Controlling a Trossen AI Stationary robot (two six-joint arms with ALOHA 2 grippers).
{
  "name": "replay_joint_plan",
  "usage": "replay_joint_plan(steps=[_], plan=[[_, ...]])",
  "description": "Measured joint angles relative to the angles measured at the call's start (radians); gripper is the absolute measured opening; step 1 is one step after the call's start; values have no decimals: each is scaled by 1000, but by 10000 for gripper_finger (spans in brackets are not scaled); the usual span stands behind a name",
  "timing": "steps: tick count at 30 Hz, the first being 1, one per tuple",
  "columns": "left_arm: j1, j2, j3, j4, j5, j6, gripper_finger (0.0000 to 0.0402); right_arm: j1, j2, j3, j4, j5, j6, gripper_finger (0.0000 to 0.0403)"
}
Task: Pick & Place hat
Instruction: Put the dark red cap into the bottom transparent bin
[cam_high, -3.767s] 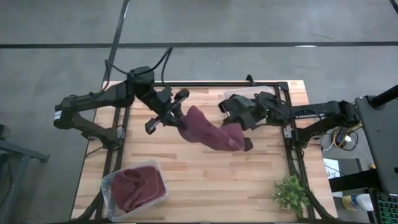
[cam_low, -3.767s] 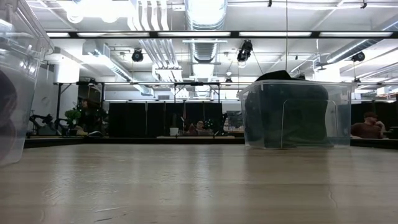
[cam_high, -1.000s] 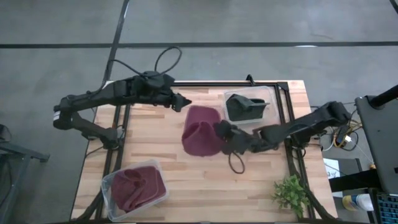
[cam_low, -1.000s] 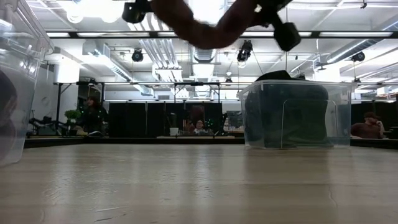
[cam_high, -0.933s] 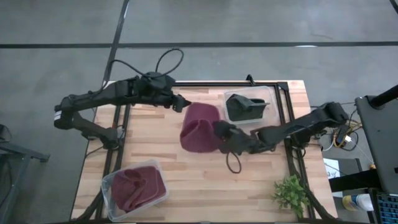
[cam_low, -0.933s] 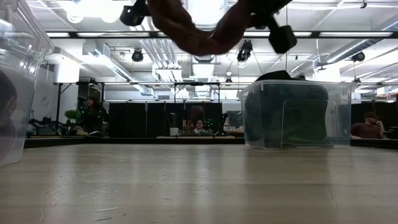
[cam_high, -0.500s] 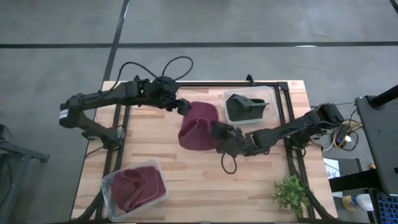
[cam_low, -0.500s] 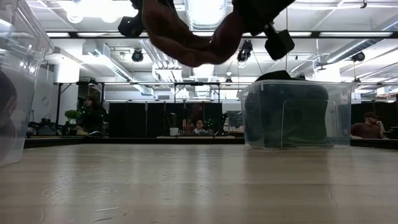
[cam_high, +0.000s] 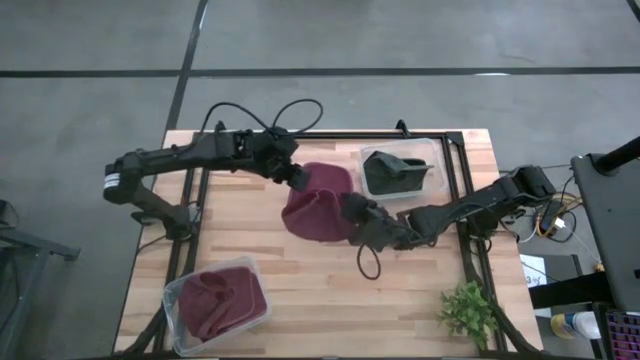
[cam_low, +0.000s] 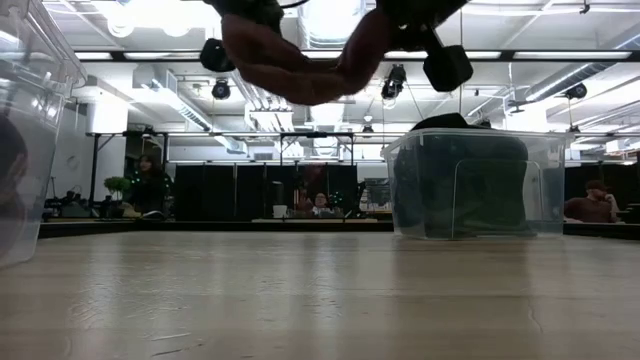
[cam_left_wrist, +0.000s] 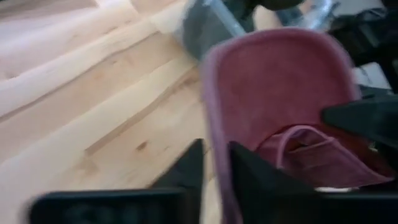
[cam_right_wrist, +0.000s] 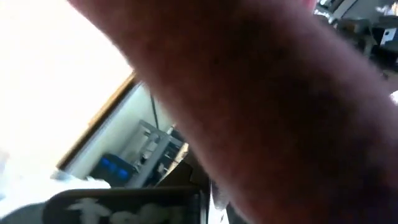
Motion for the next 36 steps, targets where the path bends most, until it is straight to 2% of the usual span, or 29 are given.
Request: replay_joint_plan(steps=[1, 3, 9, 15, 20, 24, 31, 36], plan=[[0, 3, 0, 14, 9, 3, 37, 0, 0, 1, 0, -9, 29, 13], [0, 2, 0, 26, 10, -2, 15, 0, -2, 3, -1, -31, 93, 15], [2, -18, 1, 19, 17, 21, 7, -1, -25, 6, 1, -72, 232, 55], [17, -66, 2, -19, 12, 47, 6, -3, -34, 8, -17, -75, 399, 134], [47, -97, 9, -111, 58, 84, 5, -3, -33, 8, -94, -78, 427, 197], [66, -106, 38, -205, 83, 150, 5, -5, -33, 8, -139, -79, 482, 224], [75, -112, 152, -290, 341, 283, 5, -5, -33, 7, -184, -83, 567, 238], [75, -112, 248, -423, 414, 270, 5, -6, -32, 7, -186, -83, 611, 233]])
